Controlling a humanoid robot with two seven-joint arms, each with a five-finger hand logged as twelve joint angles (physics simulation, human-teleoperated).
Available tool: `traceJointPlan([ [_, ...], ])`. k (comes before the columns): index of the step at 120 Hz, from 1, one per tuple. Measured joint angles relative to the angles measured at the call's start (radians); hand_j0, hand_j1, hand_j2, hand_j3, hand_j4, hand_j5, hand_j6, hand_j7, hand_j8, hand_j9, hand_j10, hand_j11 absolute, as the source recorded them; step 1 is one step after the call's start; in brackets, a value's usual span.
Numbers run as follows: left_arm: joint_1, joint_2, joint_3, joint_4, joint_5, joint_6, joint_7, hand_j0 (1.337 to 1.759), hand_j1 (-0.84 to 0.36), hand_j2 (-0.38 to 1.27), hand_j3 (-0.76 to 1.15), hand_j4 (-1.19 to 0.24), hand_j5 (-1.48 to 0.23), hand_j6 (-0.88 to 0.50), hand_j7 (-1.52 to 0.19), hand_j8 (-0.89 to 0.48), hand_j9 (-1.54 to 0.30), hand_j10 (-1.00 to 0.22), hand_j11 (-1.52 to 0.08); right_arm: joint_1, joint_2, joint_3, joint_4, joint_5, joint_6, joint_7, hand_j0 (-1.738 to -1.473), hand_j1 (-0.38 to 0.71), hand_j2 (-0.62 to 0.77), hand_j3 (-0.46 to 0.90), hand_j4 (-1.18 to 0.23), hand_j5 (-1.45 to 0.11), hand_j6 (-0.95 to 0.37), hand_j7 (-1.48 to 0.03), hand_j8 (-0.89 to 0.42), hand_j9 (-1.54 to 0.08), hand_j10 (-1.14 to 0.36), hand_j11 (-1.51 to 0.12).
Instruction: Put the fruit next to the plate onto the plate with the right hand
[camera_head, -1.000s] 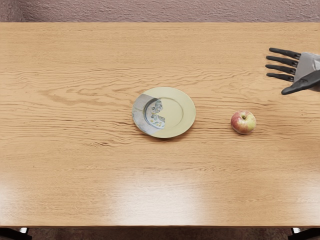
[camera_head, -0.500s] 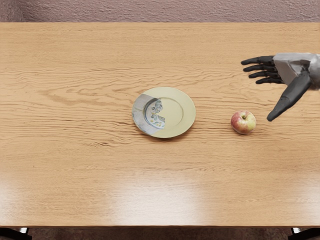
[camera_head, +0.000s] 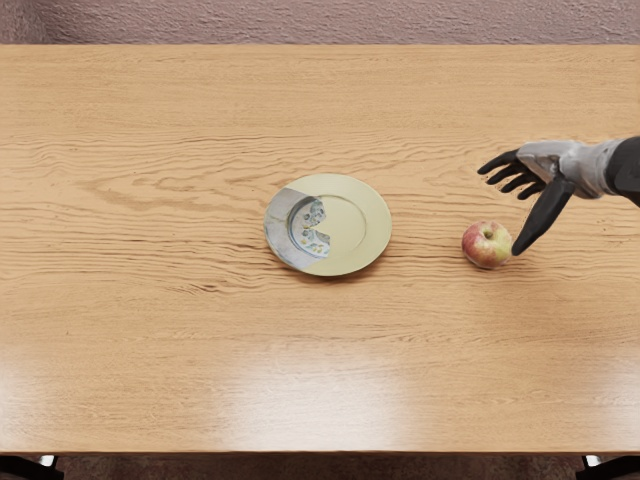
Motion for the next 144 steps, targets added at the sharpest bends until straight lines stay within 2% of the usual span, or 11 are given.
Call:
traceJointPlan([
  [16, 0.0, 0.0, 0.0, 0.0, 0.0, 0.0, 0.0, 1.658, 0.35, 0.0, 0.0, 0.0, 0.0, 0.0, 0.0, 0.0, 0.0, 0.0, 0.0, 0.019, 0.01, -0.042, -0.009, -0.016, -0.002, -0.001, -1.658, -0.12, -0.04, 0.0, -0.2, -0.25, -0.2, -0.25, -0.2, -0.25, -0.2, -0.25],
  [26, 0.0, 0.0, 0.0, 0.0, 0.0, 0.0, 0.0, 1.658, 0.35, 0.0, 0.0, 0.0, 0.0, 0.0, 0.0, 0.0, 0.0, 0.0, 0.0, 0.068, 0.039, -0.065, -0.007, -0.042, -0.019, -0.001, -1.658, -0.12, -0.04, 0.0, -0.2, -0.26, -0.2, -0.25, -0.2, -0.25, -0.2, -0.25],
  [38, 0.0, 0.0, 0.0, 0.0, 0.0, 0.0, 0.0, 1.658, 0.35, 0.0, 0.0, 0.0, 0.0, 0.0, 0.0, 0.0, 0.0, 0.0, 0.0, 0.149, 0.088, -0.165, 0.006, -0.059, -0.076, -0.001, -1.658, -0.11, -0.04, 0.0, -0.21, -0.26, -0.21, -0.26, -0.21, -0.26, -0.21, -0.26],
  [50, 0.0, 0.0, 0.0, 0.0, 0.0, 0.0, 0.0, 1.658, 0.35, 0.0, 0.0, 0.0, 0.0, 0.0, 0.0, 0.0, 0.0, 0.0, 0.0, 0.185, 0.124, -0.244, 0.022, -0.067, -0.111, -0.001, -1.658, -0.09, -0.04, 0.0, -0.22, -0.28, -0.22, -0.28, -0.22, -0.28, -0.22, -0.28],
  [63, 0.0, 0.0, 0.0, 0.0, 0.0, 0.0, 0.0, 1.658, 0.35, 0.0, 0.0, 0.0, 0.0, 0.0, 0.0, 0.0, 0.0, 0.0, 0.0, 0.195, 0.16, -0.308, 0.035, -0.07, -0.156, -0.001, -1.658, -0.08, -0.04, 0.0, -0.23, -0.29, -0.23, -0.29, -0.23, -0.29, -0.23, -0.29],
  [84, 0.0, 0.0, 0.0, 0.0, 0.0, 0.0, 0.0, 1.658, 0.35, 0.0, 0.0, 0.0, 0.0, 0.0, 0.0, 0.0, 0.0, 0.0, 0.0, 0.208, 0.206, -0.429, 0.078, -0.108, -0.429, -0.001, -1.658, -0.06, -0.05, 0.0, -0.24, -0.31, -0.24, -0.31, -0.24, -0.31, -0.24, -0.31],
  [97, 0.0, 0.0, 0.0, 0.0, 0.0, 0.0, 0.0, 1.658, 0.35, 0.0, 0.0, 0.0, 0.0, 0.0, 0.0, 0.0, 0.0, 0.0, 0.0, 0.207, 0.267, -0.488, 0.085, -0.12, -0.529, -0.001, -1.658, -0.06, -0.05, 0.0, -0.25, -0.32, -0.25, -0.32, -0.25, -0.32, -0.25, -0.32],
  [122, 0.0, 0.0, 0.0, 0.0, 0.0, 0.0, 0.0, 1.658, 0.35, 0.0, 0.0, 0.0, 0.0, 0.0, 0.0, 0.0, 0.0, 0.0, 0.0, 0.204, 0.342, -0.61, 0.084, -0.125, -0.622, -0.001, -1.658, -0.05, -0.05, 0.0, -0.25, -0.32, -0.25, -0.32, -0.27, -0.32, -0.25, -0.32],
  [129, 0.0, 0.0, 0.0, 0.0, 0.0, 0.0, 0.0, 1.658, 0.35, 0.0, 0.0, 0.0, 0.0, 0.0, 0.0, 0.0, 0.0, 0.0, 0.0, 0.211, 0.355, -0.647, 0.081, -0.129, -0.634, -0.002, -1.658, -0.05, -0.04, 0.0, -0.26, -0.31, -0.23, -0.32, -0.19, -0.32, -0.26, -0.32],
  [134, 0.0, 0.0, 0.0, 0.0, 0.0, 0.0, 0.0, 1.658, 0.35, 0.0, 0.0, 0.0, 0.0, 0.0, 0.0, 0.0, 0.0, 0.0, 0.0, 0.22, 0.364, -0.675, 0.078, -0.128, -0.639, -0.002, -1.658, -0.05, -0.04, 0.0, -0.27, -0.31, -0.18, -0.32, -0.18, -0.32, -0.26, -0.32],
  [144, 0.0, 0.0, 0.0, 0.0, 0.0, 0.0, 0.0, 1.658, 0.35, 0.0, 0.0, 0.0, 0.0, 0.0, 0.0, 0.0, 0.0, 0.0, 0.0, 0.235, 0.382, -0.708, 0.067, -0.126, -0.645, -0.001, -1.658, -0.05, -0.04, 0.0, -0.27, -0.32, -0.19, -0.33, -0.18, -0.32, -0.26, -0.32],
])
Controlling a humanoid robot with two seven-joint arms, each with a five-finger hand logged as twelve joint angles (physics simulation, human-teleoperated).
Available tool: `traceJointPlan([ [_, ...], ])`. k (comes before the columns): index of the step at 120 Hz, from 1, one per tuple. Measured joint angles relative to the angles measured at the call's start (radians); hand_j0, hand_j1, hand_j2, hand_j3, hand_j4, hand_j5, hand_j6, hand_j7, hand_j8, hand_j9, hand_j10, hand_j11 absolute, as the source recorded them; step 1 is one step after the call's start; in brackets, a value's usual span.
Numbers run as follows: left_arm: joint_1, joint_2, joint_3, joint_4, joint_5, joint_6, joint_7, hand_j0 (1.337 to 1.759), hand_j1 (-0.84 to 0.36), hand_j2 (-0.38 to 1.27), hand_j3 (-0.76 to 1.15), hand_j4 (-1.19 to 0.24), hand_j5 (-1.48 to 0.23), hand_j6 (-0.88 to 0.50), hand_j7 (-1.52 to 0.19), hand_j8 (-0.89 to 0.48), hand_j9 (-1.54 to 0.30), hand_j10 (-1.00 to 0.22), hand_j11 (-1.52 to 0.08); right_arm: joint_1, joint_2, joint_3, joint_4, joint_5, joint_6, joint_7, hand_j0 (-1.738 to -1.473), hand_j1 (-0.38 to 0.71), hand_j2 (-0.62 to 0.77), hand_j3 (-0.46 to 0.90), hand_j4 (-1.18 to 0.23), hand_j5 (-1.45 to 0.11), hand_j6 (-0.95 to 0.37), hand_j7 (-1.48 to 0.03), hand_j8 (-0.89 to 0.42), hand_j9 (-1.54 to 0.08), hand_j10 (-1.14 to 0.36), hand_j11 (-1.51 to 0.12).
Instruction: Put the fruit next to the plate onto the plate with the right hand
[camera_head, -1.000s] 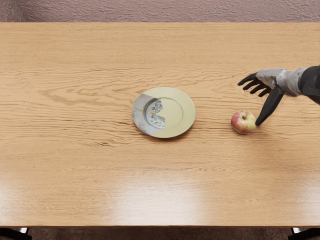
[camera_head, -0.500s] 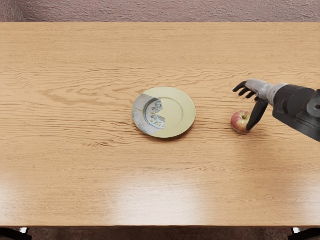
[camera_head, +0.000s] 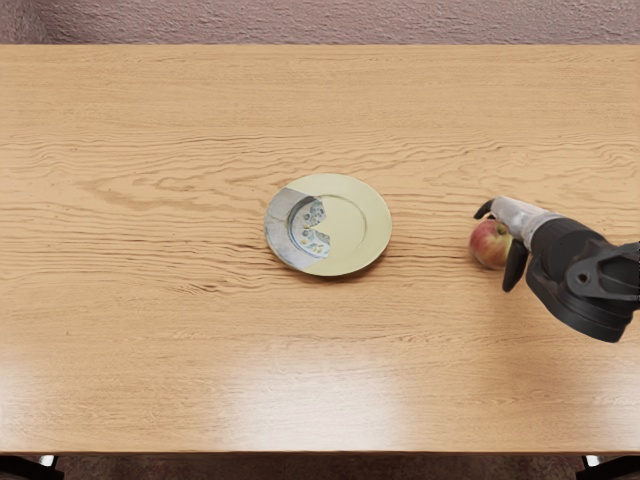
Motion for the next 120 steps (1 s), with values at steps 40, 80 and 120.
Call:
traceJointPlan([
  [40, 0.0, 0.0, 0.0, 0.0, 0.0, 0.0, 0.0, 1.658, 0.35, 0.0, 0.0, 0.0, 0.0, 0.0, 0.0, 0.0, 0.0, 0.0, 0.0, 0.019, 0.026, -0.026, -0.016, 0.005, -0.005, 0.0, -1.658, 0.16, -0.08, 0.0, -0.45, -0.54, -0.35, -0.55, -0.38, -0.55, -0.44, -0.55],
  [80, 0.0, 0.0, 0.0, 0.0, 0.0, 0.0, 0.0, 1.658, 0.35, 0.0, 0.0, 0.0, 0.0, 0.0, 0.0, 0.0, 0.0, 0.0, 0.0, -0.013, 0.068, -0.019, -0.058, -0.009, -0.005, -0.003, -1.649, 0.24, 0.03, 0.0, -0.5, -0.56, -0.38, -0.59, -0.43, -0.62, -0.47, -0.61],
  [120, 0.0, 0.0, 0.0, 0.0, 0.0, 0.0, 0.0, 1.658, 0.35, 0.0, 0.0, 0.0, 0.0, 0.0, 0.0, 0.0, 0.0, 0.0, 0.0, -0.036, 0.093, -0.014, -0.084, -0.005, -0.005, -0.006, -1.642, 0.17, 0.03, 0.0, -0.52, -0.63, -0.36, -0.67, -0.36, -0.66, -0.56, -0.65],
])
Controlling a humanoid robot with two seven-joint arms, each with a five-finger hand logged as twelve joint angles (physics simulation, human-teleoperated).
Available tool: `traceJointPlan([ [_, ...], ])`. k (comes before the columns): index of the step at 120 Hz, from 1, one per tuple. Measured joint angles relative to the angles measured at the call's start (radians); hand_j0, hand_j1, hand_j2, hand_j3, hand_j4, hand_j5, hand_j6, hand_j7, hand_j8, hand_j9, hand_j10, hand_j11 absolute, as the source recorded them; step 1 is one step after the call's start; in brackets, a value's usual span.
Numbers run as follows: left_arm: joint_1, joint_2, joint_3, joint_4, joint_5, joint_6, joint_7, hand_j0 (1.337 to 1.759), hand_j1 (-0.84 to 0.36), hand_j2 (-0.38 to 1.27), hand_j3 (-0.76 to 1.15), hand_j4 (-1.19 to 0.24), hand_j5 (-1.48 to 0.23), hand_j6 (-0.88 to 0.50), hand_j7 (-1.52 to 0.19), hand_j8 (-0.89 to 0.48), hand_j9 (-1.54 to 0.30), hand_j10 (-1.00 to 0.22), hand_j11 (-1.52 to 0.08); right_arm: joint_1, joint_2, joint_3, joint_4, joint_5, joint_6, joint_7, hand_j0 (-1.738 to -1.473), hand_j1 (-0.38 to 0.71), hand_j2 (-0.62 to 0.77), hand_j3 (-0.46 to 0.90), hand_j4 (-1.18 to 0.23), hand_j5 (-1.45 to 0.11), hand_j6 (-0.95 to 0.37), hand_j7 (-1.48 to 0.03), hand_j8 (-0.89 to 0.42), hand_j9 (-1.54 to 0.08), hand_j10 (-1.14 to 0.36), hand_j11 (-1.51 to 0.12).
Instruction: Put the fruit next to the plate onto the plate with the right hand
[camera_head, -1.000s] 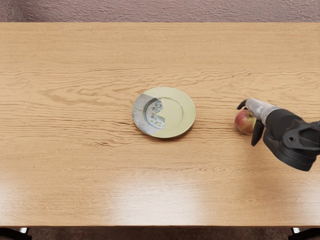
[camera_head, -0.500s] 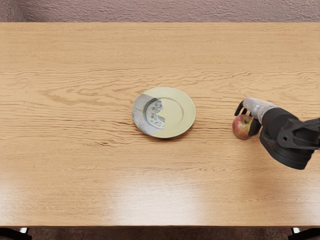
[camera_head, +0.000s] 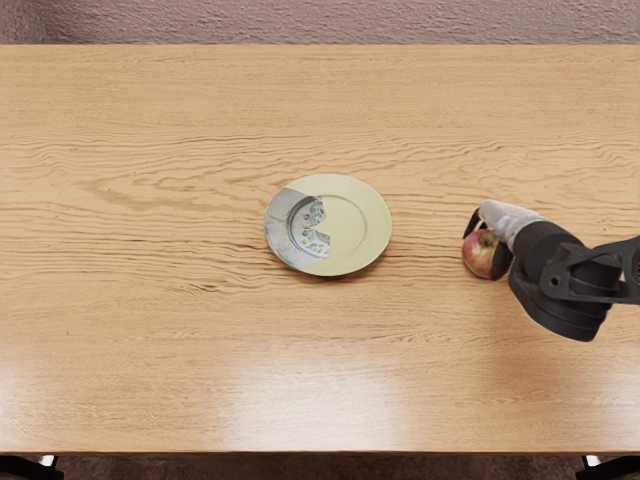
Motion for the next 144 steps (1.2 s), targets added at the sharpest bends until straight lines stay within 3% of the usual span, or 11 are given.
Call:
traceJointPlan([
  [11, 0.0, 0.0, 0.0, 0.0, 0.0, 0.0, 0.0, 1.658, 0.35, 0.0, 0.0, 0.0, 0.0, 0.0, 0.0, 0.0, 0.0, 0.0, 0.0, 0.0, 0.003, 0.002, -0.001, 0.002, 0.002, -0.002, -1.64, 0.17, 0.07, 0.0, -0.5, -0.71, -0.34, -0.74, -0.34, -0.73, -0.57, -0.73],
  [37, 0.0, 0.0, 0.0, 0.0, 0.0, 0.0, 0.0, 1.658, 0.35, 0.0, 0.0, 0.0, 0.0, 0.0, 0.0, 0.0, 0.0, 0.0, 0.0, -0.005, 0.003, 0.004, -0.003, 0.005, -0.001, 0.005, -1.646, 0.15, 0.25, 0.0, -0.59, -0.82, -0.41, -0.86, -0.43, -0.85, -0.64, -0.86],
  [51, 0.0, 0.0, 0.0, 0.0, 0.0, 0.0, 0.0, 1.658, 0.35, 0.0, 0.0, 0.0, 0.0, 0.0, 0.0, 0.0, 0.0, 0.0, 0.0, -0.012, 0.004, 0.005, -0.007, -0.002, -0.003, 0.006, -1.644, 0.12, 0.17, 0.0, -0.59, -0.84, -0.41, -0.88, -0.41, -0.88, -0.62, -0.91],
  [55, 0.0, 0.0, 0.0, 0.0, 0.0, 0.0, 0.0, 1.658, 0.35, 0.0, 0.0, 0.0, 0.0, 0.0, 0.0, 0.0, 0.0, 0.0, 0.0, -0.014, 0.004, 0.005, -0.009, -0.002, -0.003, 0.006, -1.645, 0.13, 0.22, 0.0, -0.59, -0.84, -0.4, -0.89, -0.4, -0.88, -0.61, -0.91],
  [121, 0.0, 0.0, 0.0, 0.0, 0.0, 0.0, 0.0, 1.658, 0.35, 0.0, 0.0, 0.0, 0.0, 0.0, 0.0, 0.0, 0.0, 0.0, 0.0, -0.018, 0.017, 0.006, -0.018, 0.003, 0.002, 0.001, -1.637, 0.16, 0.18, 0.0, -0.43, -1.07, -0.3, -1.09, -0.29, -1.1, -0.51, -1.14],
  [136, 0.0, 0.0, 0.0, 0.0, 0.0, 0.0, 0.0, 1.658, 0.35, 0.0, 0.0, 0.0, 0.0, 0.0, 0.0, 0.0, 0.0, 0.0, 0.0, -0.017, 0.019, 0.007, -0.019, 0.004, 0.001, 0.005, -1.638, 0.12, 0.25, 0.0, -0.46, -1.06, -0.34, -1.11, -0.33, -1.11, -0.56, -1.17],
  [144, 0.0, 0.0, 0.0, 0.0, 0.0, 0.0, 0.0, 1.658, 0.35, 0.0, 0.0, 0.0, 0.0, 0.0, 0.0, 0.0, 0.0, 0.0, 0.0, -0.015, 0.02, 0.022, -0.019, 0.01, 0.004, 0.006, -1.641, 0.12, 0.36, 0.0, -0.45, -1.08, -0.34, -1.12, -0.34, -1.13, -0.59, -1.19],
])
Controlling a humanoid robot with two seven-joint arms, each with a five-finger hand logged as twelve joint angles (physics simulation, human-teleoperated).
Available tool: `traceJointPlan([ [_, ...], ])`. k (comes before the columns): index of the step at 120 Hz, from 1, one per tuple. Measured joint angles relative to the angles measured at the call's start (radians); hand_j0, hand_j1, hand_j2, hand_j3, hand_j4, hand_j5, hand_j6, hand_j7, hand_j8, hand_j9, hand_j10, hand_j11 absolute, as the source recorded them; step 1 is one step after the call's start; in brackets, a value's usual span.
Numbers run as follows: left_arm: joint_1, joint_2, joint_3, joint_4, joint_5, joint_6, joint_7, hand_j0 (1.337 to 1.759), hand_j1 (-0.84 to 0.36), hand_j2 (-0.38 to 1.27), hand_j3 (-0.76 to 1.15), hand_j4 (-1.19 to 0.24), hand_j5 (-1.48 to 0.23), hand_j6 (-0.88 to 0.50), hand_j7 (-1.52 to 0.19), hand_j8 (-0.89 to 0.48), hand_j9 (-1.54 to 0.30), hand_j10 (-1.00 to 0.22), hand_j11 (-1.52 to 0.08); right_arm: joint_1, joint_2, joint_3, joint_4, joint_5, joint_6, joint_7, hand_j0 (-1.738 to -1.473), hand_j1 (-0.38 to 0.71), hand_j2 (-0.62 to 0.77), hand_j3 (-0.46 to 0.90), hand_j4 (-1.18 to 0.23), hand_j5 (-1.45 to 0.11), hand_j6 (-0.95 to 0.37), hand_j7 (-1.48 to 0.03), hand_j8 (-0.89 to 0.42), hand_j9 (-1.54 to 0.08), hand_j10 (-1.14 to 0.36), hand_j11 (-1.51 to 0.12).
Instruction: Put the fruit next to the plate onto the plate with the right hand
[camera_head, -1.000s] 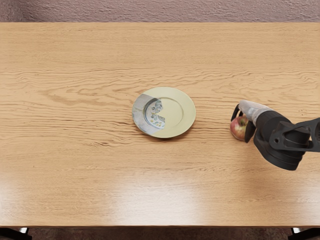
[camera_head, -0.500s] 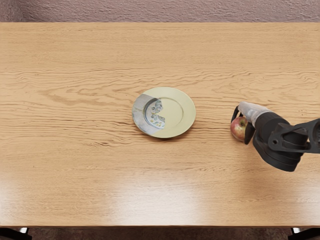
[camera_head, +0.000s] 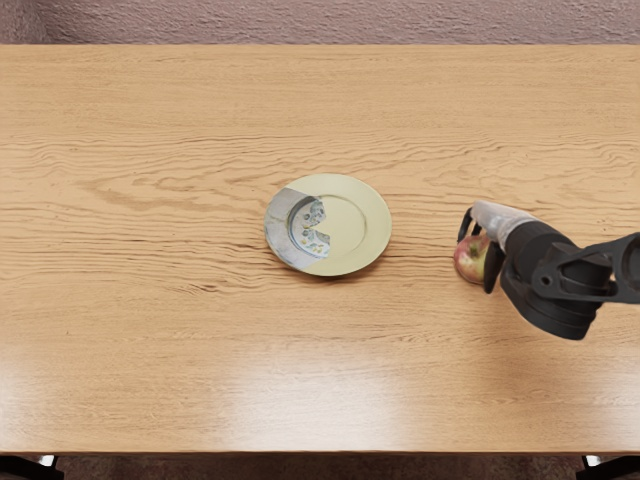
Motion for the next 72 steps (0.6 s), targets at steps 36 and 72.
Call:
traceJointPlan([
  [36, 0.0, 0.0, 0.0, 0.0, 0.0, 0.0, 0.0, 1.658, 0.35, 0.0, 0.0, 0.0, 0.0, 0.0, 0.0, 0.0, 0.0, 0.0, 0.0, 0.02, -0.027, 0.1, 0.002, 0.02, 0.009, 0.001, -1.651, 0.23, 0.57, 0.0, -0.32, -1.24, -0.27, -1.13, -0.22, -1.2, -0.51, -1.21],
  [72, 0.0, 0.0, 0.0, 0.0, 0.0, 0.0, 0.0, 1.658, 0.35, 0.0, 0.0, 0.0, 0.0, 0.0, 0.0, 0.0, 0.0, 0.0, 0.0, 0.026, -0.017, 0.277, 0.0, 0.016, 0.008, -0.001, -1.656, 0.22, 0.58, 0.0, -0.34, -1.29, -0.27, -1.13, -0.23, -1.21, -0.53, -1.23],
])
